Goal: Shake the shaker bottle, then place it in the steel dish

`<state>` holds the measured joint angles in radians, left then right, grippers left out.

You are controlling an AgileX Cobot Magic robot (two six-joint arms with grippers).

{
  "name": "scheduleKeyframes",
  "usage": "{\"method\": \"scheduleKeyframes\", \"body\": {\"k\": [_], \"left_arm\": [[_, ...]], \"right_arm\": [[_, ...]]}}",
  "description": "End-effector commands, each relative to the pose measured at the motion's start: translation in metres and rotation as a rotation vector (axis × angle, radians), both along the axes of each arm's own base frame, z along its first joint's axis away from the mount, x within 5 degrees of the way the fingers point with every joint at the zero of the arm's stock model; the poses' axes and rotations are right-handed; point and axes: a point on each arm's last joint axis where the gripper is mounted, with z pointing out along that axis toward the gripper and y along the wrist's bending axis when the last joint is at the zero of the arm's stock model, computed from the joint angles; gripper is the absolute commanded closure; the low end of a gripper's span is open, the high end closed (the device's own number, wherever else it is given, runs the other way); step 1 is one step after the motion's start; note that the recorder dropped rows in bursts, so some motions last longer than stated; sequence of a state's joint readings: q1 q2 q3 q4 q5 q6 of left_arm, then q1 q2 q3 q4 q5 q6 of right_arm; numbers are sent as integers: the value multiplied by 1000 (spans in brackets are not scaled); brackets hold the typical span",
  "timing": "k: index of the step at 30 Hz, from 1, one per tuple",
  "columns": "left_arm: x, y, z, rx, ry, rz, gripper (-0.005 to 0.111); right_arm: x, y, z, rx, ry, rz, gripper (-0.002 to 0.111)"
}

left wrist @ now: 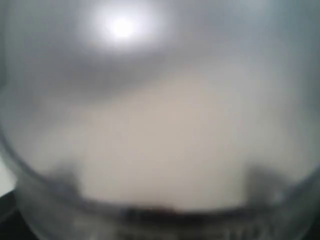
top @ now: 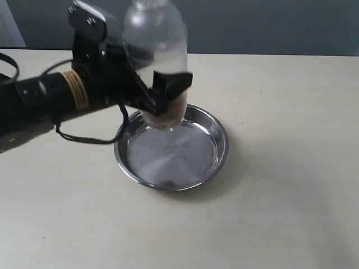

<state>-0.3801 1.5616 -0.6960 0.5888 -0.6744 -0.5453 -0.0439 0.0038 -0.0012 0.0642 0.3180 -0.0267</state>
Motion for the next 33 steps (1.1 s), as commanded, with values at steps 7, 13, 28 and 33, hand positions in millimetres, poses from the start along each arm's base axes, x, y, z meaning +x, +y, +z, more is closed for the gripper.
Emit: {"method": "scheduleKeyframes", "body": {"k": [7,13,28,33], "left_arm": [[-6,1,14,29,26,12,107],[-16,-10,47,-268,-179,-136,107],[-18,-15,-7,97,129,45,107],[-29,-22,101,-63,-262,-14,107]], "right_arm": [[0,0,1,1,-16,-4,109],[0,0,1,1,-14,-4,109],[0,0,1,1,-16,-4,109],[0,0,1,1,-16,-4,109]]}}
